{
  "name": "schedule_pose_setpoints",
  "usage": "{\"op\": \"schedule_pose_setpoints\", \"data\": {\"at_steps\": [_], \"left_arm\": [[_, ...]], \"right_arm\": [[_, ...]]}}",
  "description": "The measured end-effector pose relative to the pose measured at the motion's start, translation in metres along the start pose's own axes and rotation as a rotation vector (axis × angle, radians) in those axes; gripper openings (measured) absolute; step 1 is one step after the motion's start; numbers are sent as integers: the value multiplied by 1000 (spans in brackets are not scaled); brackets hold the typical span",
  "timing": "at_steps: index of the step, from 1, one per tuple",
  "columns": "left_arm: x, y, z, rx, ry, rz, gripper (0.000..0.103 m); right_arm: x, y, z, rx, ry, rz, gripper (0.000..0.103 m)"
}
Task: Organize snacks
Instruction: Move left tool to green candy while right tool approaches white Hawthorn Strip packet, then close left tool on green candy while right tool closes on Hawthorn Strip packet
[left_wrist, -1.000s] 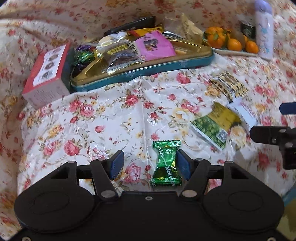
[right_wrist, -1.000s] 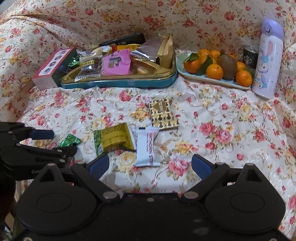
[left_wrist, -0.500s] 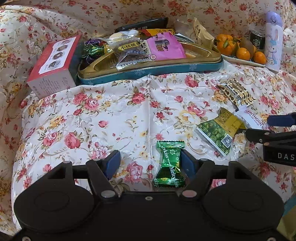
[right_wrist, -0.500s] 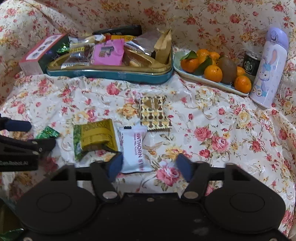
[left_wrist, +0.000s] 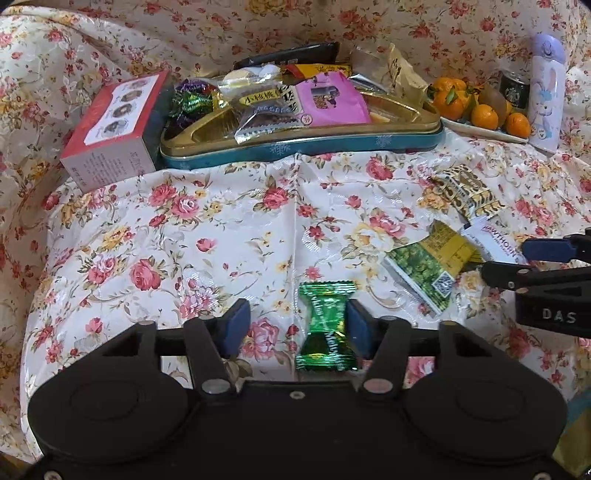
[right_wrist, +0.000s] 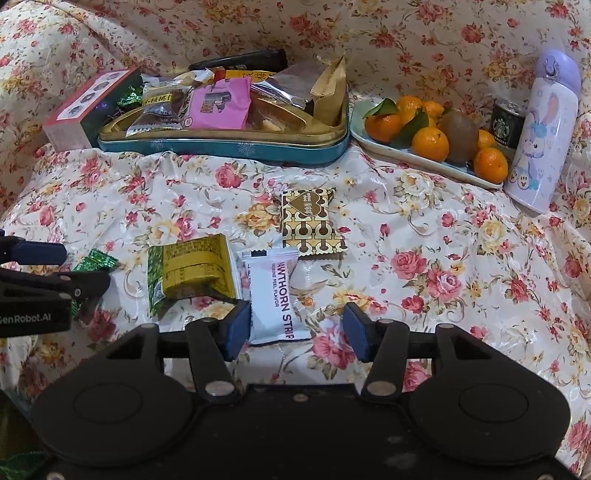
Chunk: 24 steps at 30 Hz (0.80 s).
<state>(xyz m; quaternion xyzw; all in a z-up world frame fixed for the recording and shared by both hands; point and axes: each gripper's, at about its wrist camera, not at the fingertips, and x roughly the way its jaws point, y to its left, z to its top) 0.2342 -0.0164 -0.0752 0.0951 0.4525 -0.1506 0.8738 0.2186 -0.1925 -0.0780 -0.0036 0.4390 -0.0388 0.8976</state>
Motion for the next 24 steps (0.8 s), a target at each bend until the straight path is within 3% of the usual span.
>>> {"op": "schedule_pose_setpoints", "data": {"at_steps": [5, 15, 24], "left_arm": [[-11, -11, -3, 73, -64, 37, 59], [-4, -15, -7, 63, -4, 20, 53], [-6, -20, -7, 68, -1, 20, 43]], "right_arm": [[0, 2, -1, 4, -12, -7, 57], [-1, 2, -3, 1, -23, -2, 59], [3, 4, -3, -2, -25, 32, 80]]}}
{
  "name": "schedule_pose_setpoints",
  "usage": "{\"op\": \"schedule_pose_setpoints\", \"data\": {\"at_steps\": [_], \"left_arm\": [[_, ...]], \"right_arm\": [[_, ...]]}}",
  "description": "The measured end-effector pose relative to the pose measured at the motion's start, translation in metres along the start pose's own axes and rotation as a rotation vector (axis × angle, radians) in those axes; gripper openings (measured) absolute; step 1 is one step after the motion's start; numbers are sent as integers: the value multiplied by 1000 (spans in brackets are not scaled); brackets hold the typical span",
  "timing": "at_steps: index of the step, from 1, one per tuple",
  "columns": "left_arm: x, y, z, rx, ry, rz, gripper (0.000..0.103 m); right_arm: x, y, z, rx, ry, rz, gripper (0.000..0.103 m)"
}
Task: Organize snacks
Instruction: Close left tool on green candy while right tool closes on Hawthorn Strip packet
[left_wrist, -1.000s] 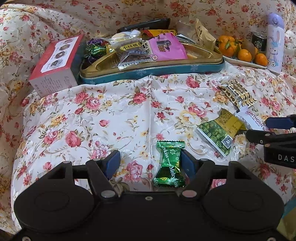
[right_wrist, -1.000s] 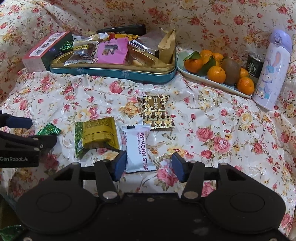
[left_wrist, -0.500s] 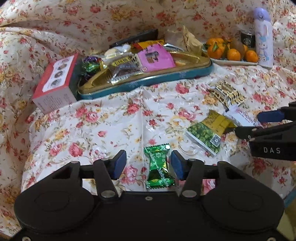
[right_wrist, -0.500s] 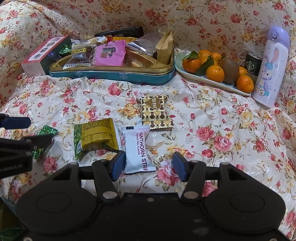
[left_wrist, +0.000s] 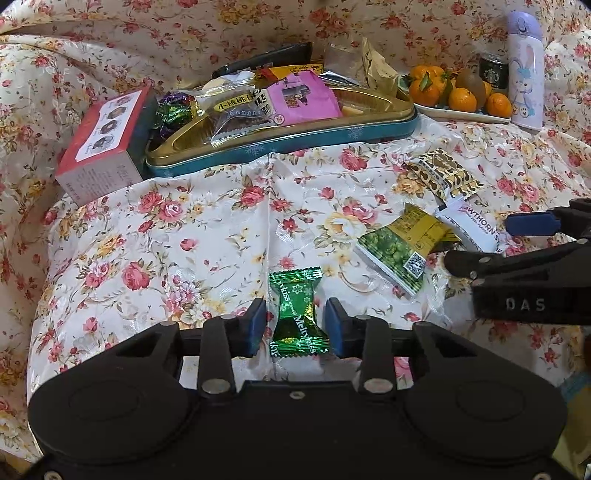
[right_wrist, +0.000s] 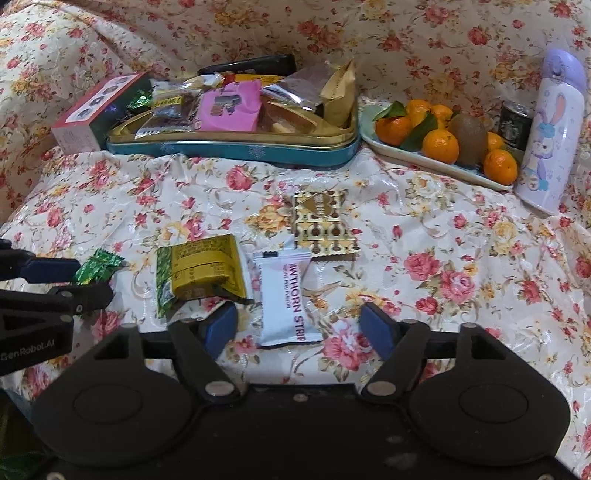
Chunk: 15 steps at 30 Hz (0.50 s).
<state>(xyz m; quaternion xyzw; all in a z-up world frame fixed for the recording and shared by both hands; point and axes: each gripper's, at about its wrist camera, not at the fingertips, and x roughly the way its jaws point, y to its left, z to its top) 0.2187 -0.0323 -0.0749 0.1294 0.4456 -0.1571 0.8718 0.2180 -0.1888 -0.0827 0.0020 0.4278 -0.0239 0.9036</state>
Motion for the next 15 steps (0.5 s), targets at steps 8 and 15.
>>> {"op": "schedule_pose_setpoints", "data": {"at_steps": [8, 15], "left_arm": [[1, 1, -1, -21, -9, 8, 41], [6, 8, 3, -91, 23, -21, 41]], "right_arm": [[0, 4, 2, -18, -3, -2, 76], [3, 5, 4, -11, 10, 16, 87]]}}
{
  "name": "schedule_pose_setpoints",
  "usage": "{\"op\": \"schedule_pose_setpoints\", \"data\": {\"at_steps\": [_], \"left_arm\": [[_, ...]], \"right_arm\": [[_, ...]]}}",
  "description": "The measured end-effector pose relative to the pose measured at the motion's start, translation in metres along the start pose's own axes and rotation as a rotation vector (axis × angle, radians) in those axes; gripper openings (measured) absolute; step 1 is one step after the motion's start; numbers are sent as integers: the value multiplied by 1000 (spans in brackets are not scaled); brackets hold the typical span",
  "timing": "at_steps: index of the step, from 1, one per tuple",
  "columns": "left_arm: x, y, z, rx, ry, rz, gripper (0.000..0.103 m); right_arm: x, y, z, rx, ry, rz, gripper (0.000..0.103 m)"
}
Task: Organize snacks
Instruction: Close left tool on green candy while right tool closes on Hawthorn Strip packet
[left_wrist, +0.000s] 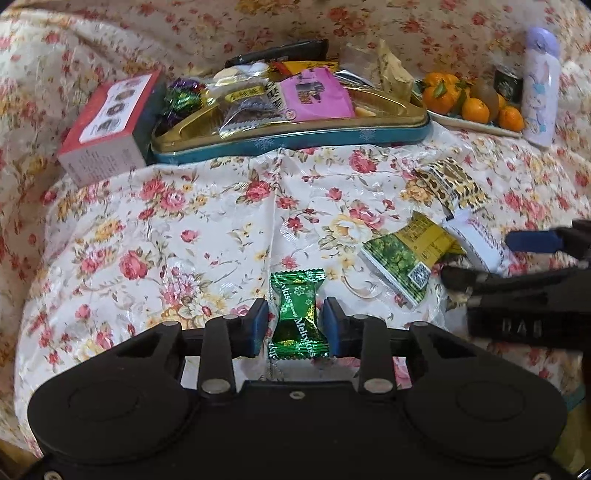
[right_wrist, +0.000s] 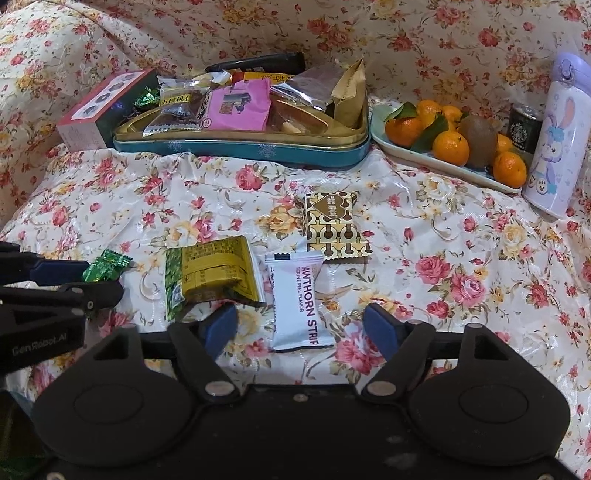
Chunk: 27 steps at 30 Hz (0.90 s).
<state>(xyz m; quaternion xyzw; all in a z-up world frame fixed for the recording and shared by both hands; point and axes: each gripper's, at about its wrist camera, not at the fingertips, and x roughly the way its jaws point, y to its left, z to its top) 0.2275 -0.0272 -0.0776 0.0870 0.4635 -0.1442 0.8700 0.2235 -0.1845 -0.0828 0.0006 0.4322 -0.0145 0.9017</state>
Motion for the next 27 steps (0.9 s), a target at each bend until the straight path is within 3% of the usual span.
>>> {"op": "schedule_pose_setpoints", "data": {"at_steps": [2, 7, 16, 24, 27], "left_arm": [[1, 1, 1, -6, 8, -5, 42], [2, 0, 1, 12, 8, -7, 43], [8, 5, 6, -8, 23, -19, 60], [10, 3, 5, -4, 21, -24, 61], [10, 4, 7, -10, 30, -24, 60]], "right_arm": [[2, 4, 0, -14, 6, 10, 96], [6, 5, 1, 26, 7, 22, 103], [8, 3, 2, 12, 30, 67, 103], [7, -20, 12, 130, 71, 180, 103], [5, -21, 11, 130, 62, 174, 98]]}}
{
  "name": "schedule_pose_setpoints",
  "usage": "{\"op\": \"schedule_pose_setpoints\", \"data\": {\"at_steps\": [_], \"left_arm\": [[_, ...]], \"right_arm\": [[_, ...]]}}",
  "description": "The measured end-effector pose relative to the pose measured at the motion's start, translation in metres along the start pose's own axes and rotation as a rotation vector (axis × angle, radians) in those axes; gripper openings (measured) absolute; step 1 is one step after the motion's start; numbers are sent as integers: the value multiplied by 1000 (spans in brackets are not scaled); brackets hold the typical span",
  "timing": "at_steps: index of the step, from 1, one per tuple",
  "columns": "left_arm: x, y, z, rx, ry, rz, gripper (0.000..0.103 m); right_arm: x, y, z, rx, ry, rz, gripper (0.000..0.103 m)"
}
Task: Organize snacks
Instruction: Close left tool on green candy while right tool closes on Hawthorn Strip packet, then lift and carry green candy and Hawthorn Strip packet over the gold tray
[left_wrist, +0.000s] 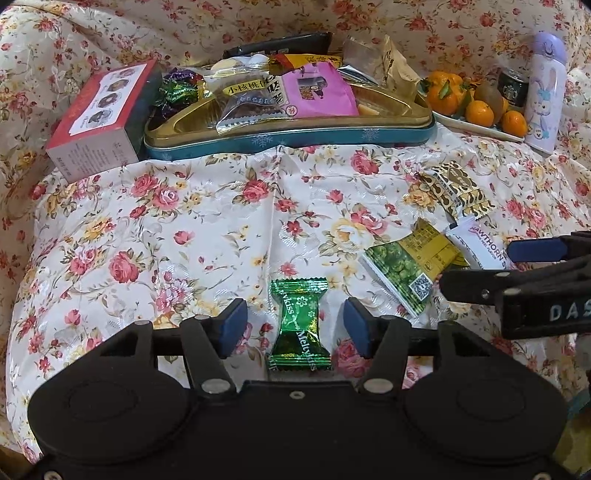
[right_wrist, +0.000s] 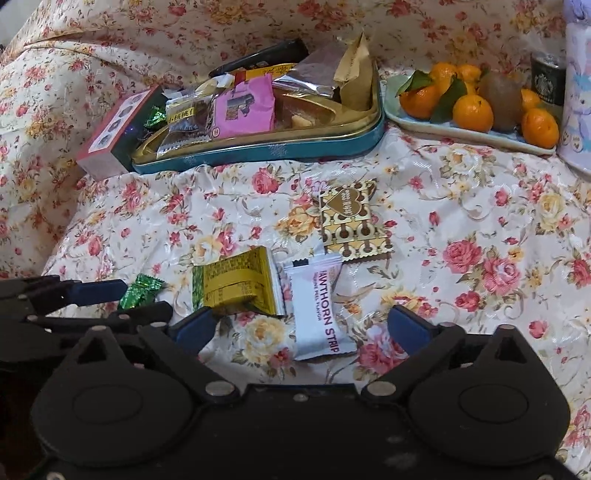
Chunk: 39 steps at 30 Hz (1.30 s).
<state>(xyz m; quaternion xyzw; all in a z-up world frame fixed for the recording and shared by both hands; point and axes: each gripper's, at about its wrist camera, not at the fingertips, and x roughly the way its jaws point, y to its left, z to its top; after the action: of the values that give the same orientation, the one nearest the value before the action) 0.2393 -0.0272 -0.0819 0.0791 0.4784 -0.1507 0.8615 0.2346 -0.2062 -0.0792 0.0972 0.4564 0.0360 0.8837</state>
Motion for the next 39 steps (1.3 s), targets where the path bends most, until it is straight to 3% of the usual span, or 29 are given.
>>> {"op": "schedule_pose_setpoints", "data": {"at_steps": [2, 3, 5, 10, 18, 20, 22, 32, 39], "left_arm": [[-1, 0, 1, -1, 7, -2, 56], [-2, -1, 1, -3, 9, -1, 52], [-4, -1, 1, -8, 14, 1, 48], [-10, 0, -1, -17, 4, -3, 47], [-3, -4, 4, -6, 12, 11, 46], [-4, -3, 5, -16, 12, 14, 39], [-6, -1, 5, -21, 7, 21, 26], [-35, -1, 0, -28, -36, 10, 26], [-77, -9, -10, -40, -96, 10, 26]], "right_arm": [[-2, 6, -1, -47, -11, -50, 76], [-3, 8, -2, -63, -19, -69, 72], [-4, 10, -3, -91, -26, -95, 53], [-5, 11, -3, -112, -40, -102, 28], [-1, 18, -6, -146, -69, -121, 25], [-2, 16, -4, -129, -69, -114, 25], [-5, 13, -3, -106, -71, -109, 24], [-39, 3, -8, -17, -127, -117, 24], [-85, 8, -27, 11, -195, -104, 24]]}}
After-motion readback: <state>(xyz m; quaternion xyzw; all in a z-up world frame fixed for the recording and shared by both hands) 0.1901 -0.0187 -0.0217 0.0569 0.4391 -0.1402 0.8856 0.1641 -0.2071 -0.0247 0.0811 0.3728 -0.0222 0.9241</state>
